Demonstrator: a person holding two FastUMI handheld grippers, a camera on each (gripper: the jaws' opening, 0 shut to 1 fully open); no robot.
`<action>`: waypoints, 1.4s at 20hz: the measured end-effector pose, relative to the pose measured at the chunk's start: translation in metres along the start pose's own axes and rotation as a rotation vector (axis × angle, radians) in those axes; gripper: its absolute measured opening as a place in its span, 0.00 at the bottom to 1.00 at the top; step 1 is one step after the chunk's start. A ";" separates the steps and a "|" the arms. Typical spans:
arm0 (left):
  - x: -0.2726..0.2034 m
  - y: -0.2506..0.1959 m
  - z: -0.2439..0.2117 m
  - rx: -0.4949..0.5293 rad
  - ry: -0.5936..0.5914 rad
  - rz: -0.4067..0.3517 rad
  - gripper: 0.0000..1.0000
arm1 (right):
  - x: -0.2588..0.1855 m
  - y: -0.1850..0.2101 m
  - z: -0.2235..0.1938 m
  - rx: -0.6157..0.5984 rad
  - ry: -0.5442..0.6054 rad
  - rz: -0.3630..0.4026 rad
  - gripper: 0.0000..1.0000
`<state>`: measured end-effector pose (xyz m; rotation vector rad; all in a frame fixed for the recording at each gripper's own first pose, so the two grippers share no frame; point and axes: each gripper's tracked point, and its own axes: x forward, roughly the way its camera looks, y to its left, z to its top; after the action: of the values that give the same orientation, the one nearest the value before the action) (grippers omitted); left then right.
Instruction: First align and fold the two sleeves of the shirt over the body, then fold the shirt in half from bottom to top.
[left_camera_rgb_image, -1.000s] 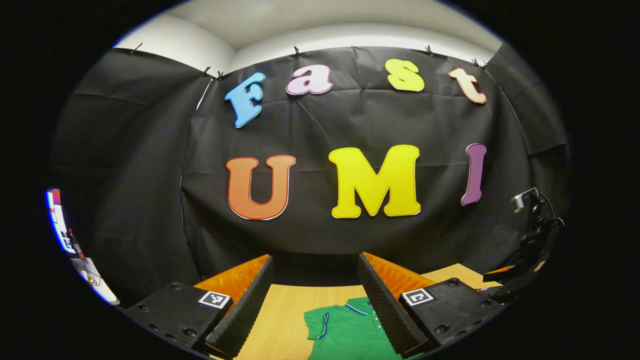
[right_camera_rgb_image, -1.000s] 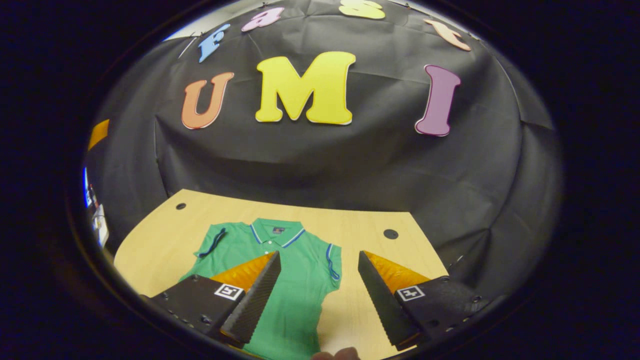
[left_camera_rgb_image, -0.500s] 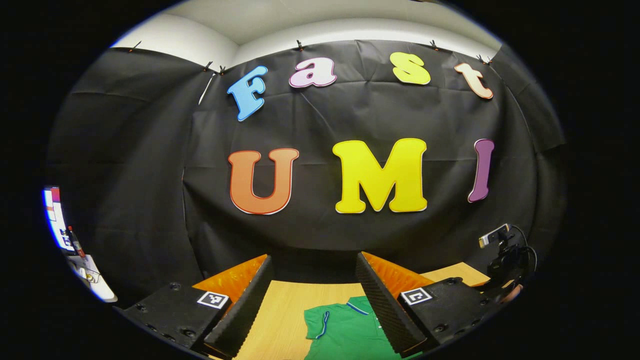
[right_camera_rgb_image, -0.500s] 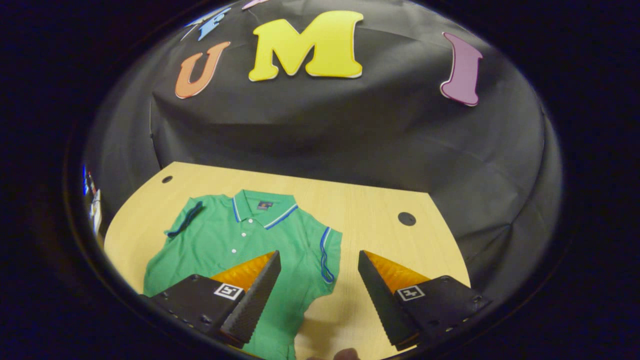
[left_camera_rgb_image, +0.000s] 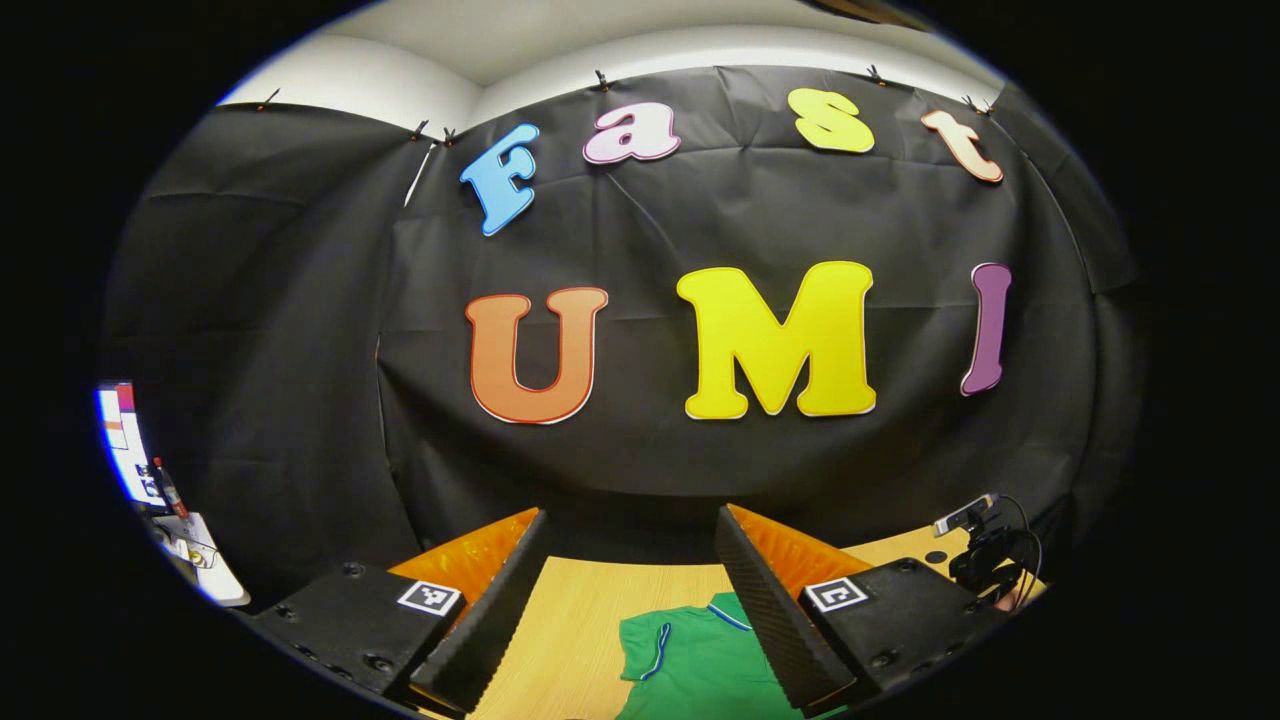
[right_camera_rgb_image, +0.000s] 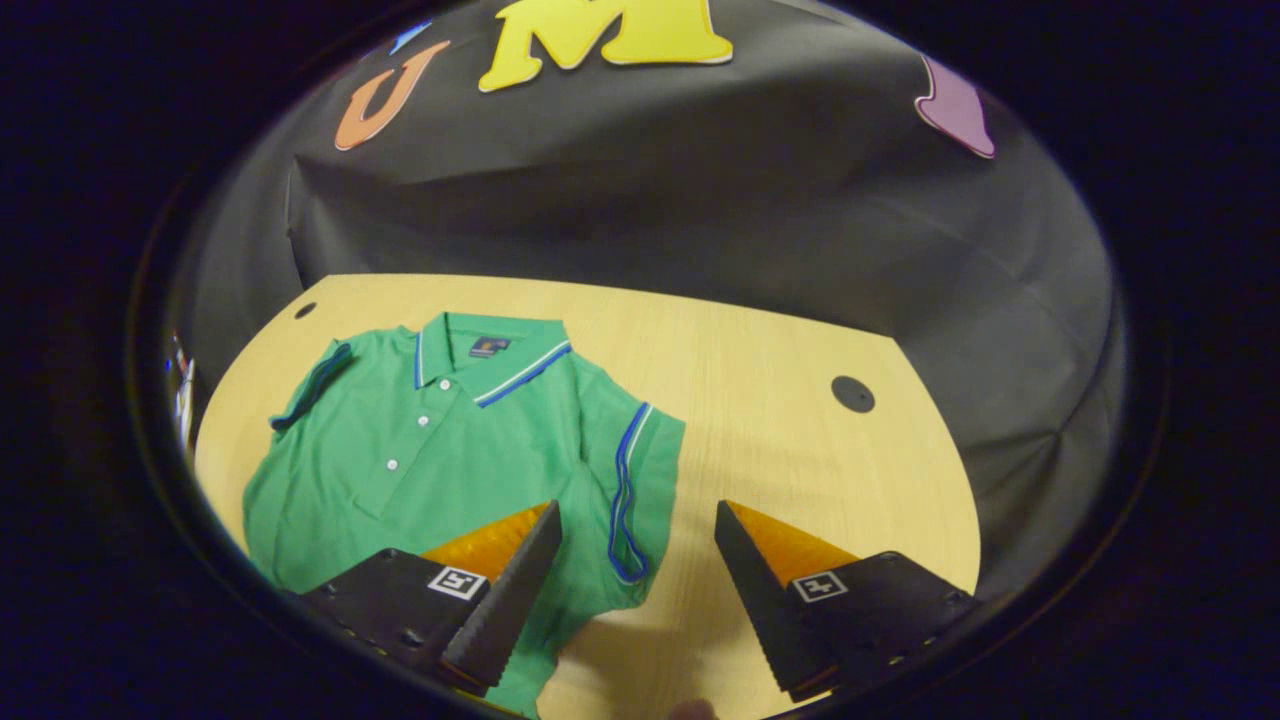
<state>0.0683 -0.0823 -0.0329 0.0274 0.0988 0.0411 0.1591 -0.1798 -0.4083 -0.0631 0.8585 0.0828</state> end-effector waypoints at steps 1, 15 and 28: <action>0.002 -0.002 -0.002 -0.005 0.008 0.000 1.00 | 0.002 0.000 -0.002 0.006 0.012 0.005 0.93; 0.003 -0.008 -0.006 0.003 0.031 0.013 1.00 | -0.013 -0.010 -0.001 0.178 0.043 0.041 0.00; -0.019 0.022 -0.011 -0.052 0.051 0.060 1.00 | -0.053 0.100 0.064 0.145 -0.040 0.103 0.00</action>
<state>0.0476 -0.0608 -0.0411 -0.0226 0.1476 0.1038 0.1631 -0.0773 -0.3287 0.1187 0.8253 0.1180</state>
